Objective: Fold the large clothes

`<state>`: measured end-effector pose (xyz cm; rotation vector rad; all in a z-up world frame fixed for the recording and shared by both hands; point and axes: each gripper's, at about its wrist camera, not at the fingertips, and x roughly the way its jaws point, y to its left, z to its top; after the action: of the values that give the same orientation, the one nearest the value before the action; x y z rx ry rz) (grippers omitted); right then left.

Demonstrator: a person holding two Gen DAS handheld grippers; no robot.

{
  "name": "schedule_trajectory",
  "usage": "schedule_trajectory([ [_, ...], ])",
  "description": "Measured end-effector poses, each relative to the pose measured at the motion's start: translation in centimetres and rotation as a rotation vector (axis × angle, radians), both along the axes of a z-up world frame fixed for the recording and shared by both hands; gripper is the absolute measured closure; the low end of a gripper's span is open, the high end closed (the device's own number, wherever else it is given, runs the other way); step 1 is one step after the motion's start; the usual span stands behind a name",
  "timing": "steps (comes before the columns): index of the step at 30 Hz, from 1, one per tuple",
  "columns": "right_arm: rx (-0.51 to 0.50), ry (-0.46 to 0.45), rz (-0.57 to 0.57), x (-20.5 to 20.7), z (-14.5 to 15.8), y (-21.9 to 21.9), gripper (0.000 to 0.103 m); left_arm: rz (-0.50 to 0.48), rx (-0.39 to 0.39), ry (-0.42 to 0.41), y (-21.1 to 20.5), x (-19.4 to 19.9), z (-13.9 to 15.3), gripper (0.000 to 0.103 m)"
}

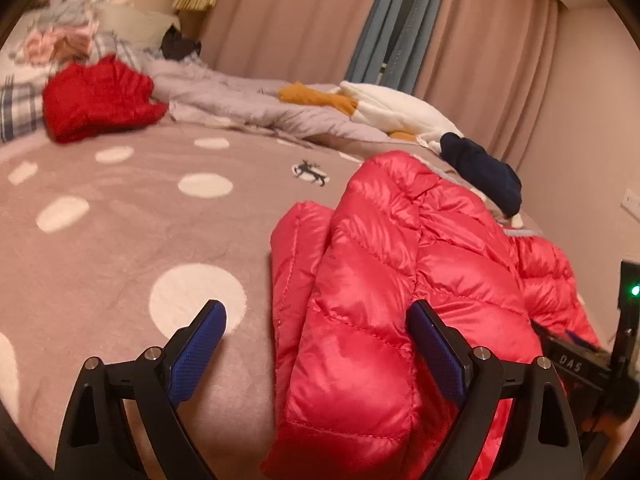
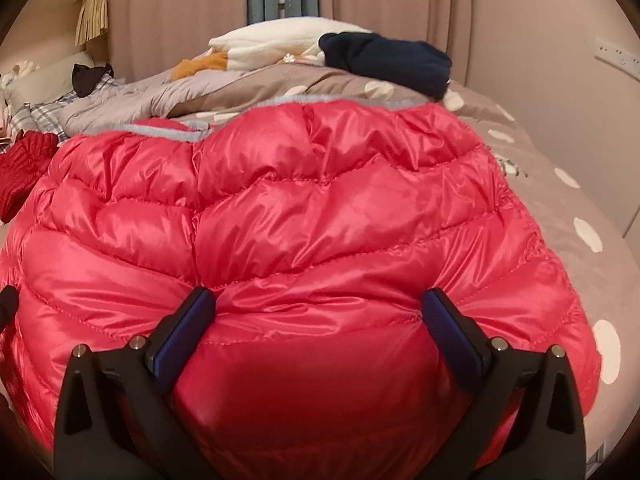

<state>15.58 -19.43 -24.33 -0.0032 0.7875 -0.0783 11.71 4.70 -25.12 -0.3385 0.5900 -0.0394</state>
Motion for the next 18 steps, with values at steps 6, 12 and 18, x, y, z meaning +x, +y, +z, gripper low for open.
schedule_trajectory([
  [6,-0.059,0.042,0.046,0.9,-1.1,0.6,0.000,-0.001,-0.017,0.006,-0.1,0.1,-0.1,0.010],
  [12,-0.109,0.067,0.062,1.7,-1.8,1.3,0.000,0.000,-0.024,0.008,0.0,-0.1,-0.1,0.010],
  [18,-0.122,0.075,0.072,2.0,-2.1,1.6,0.000,0.035,-0.050,-0.014,1.0,-0.7,0.1,0.010],
])
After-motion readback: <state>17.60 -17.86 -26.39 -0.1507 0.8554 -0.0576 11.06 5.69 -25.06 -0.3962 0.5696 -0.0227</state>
